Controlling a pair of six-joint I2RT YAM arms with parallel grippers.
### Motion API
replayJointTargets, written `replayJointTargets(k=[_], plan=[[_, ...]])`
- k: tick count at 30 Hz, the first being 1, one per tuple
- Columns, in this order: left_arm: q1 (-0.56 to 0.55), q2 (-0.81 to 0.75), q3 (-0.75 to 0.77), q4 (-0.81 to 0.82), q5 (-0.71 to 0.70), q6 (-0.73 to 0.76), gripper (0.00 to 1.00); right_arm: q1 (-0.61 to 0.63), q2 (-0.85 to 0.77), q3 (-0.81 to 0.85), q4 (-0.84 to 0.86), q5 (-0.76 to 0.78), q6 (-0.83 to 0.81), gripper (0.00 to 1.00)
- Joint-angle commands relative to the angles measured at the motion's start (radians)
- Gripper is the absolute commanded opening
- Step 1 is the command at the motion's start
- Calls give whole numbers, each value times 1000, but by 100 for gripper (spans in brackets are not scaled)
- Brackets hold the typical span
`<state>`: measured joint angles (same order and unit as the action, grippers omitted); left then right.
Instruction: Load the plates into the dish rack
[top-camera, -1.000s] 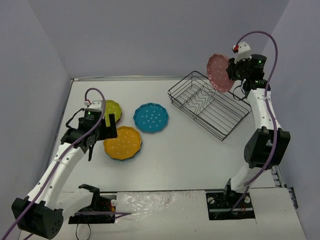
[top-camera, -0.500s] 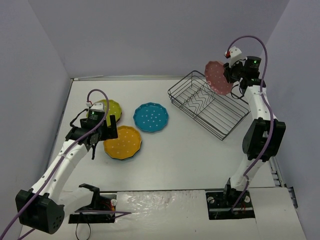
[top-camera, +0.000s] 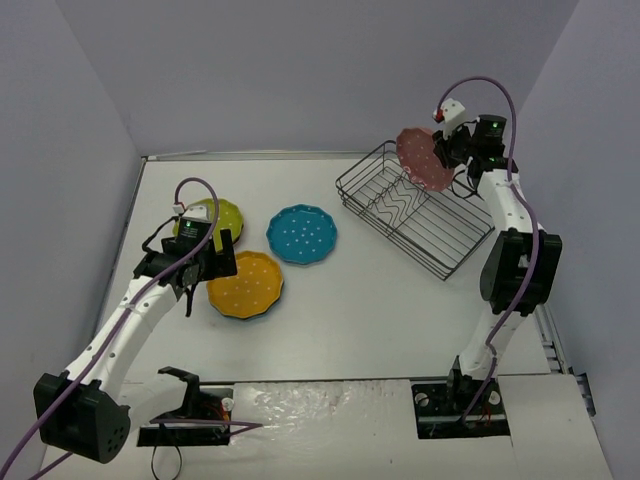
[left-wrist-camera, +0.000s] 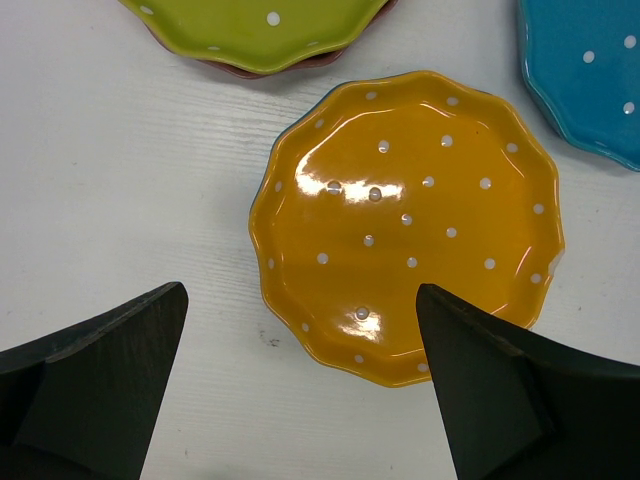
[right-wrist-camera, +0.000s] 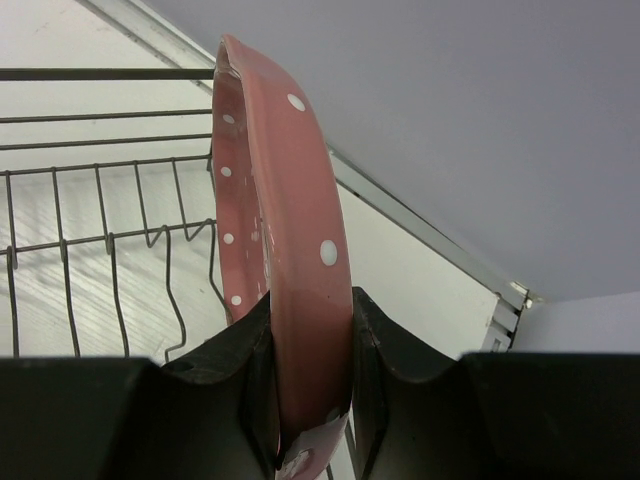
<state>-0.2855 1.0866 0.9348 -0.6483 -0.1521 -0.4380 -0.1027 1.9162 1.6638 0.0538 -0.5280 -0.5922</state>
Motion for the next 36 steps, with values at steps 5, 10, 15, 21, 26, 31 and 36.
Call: replayJointTargets(k=[5,10,15,21,26,31,36], plan=[[8,-3,38,27,2,-21,97,40,13,51,169,-7,-47,2],[8,-11,31,17,7,-38,97,43,53,46,171,-4,-16,7],[8,-22,11,2,13,-78,97,41,56,21,177,6,18,24],[8,-24,-12,-9,22,-124,97,40,2,7,178,53,71,62],[8,-18,-16,-22,21,-139,97,31,-91,-19,178,114,137,75],[8,-6,-5,-53,-15,-167,97,31,-206,-54,175,302,251,85],[16,39,-13,-109,-73,-249,97,36,-368,-107,175,459,469,97]])
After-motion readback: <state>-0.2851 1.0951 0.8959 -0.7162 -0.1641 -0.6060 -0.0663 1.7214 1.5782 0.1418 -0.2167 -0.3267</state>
